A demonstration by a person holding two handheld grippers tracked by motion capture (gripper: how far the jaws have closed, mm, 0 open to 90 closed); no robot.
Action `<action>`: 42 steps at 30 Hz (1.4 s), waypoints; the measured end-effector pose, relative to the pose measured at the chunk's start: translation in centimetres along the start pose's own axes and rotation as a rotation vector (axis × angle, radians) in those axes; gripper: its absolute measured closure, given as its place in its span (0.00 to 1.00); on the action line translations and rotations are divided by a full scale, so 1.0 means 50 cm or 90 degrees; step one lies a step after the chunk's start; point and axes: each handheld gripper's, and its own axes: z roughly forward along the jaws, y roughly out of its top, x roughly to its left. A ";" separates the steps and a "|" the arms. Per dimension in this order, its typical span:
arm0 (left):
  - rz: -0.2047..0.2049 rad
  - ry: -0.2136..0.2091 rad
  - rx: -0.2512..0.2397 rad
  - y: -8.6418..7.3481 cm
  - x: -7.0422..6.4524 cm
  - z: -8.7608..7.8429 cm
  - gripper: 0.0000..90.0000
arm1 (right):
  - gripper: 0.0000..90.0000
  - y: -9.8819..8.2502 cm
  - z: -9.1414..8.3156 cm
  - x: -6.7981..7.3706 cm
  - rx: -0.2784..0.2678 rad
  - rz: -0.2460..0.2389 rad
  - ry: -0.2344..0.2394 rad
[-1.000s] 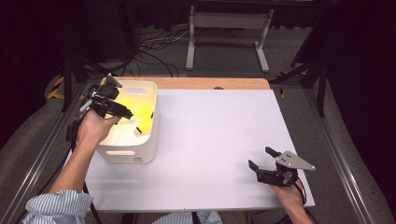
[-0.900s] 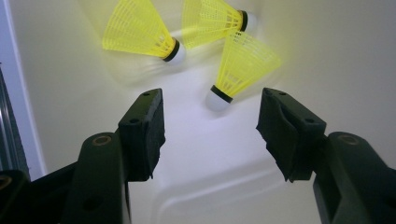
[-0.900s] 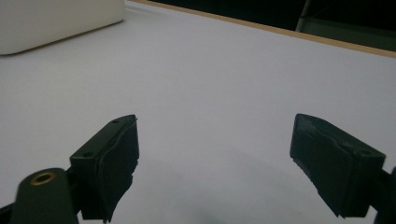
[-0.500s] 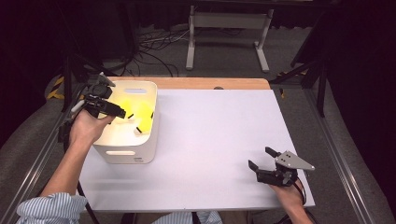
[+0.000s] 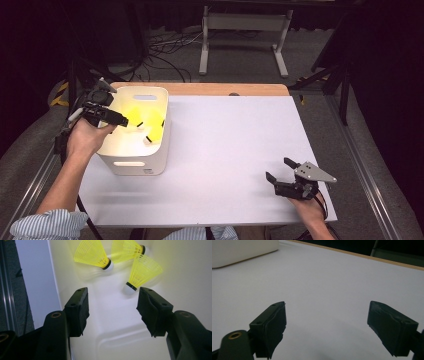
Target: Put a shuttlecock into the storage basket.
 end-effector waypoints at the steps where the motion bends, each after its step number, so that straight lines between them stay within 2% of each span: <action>1: 0.000 0.000 -0.002 -0.001 0.001 -0.001 0.48 | 0.18 0.000 0.000 0.000 0.000 0.000 0.000; 9: -0.010 -0.001 -0.008 -0.008 0.014 -0.009 0.47 | 0.18 0.000 0.000 0.000 0.001 -0.002 0.000; 22: -0.012 0.013 -0.013 -0.020 0.023 -0.018 0.46 | 0.18 0.000 0.000 0.000 -0.001 -0.002 0.000; 36: -0.017 0.007 -0.035 -0.032 0.031 -0.033 0.46 | 0.18 0.000 0.000 0.000 0.000 -0.001 -0.001; 42: -0.026 0.009 -0.039 -0.044 0.046 -0.038 0.47 | 0.18 0.001 0.000 0.001 -0.001 -0.002 -0.001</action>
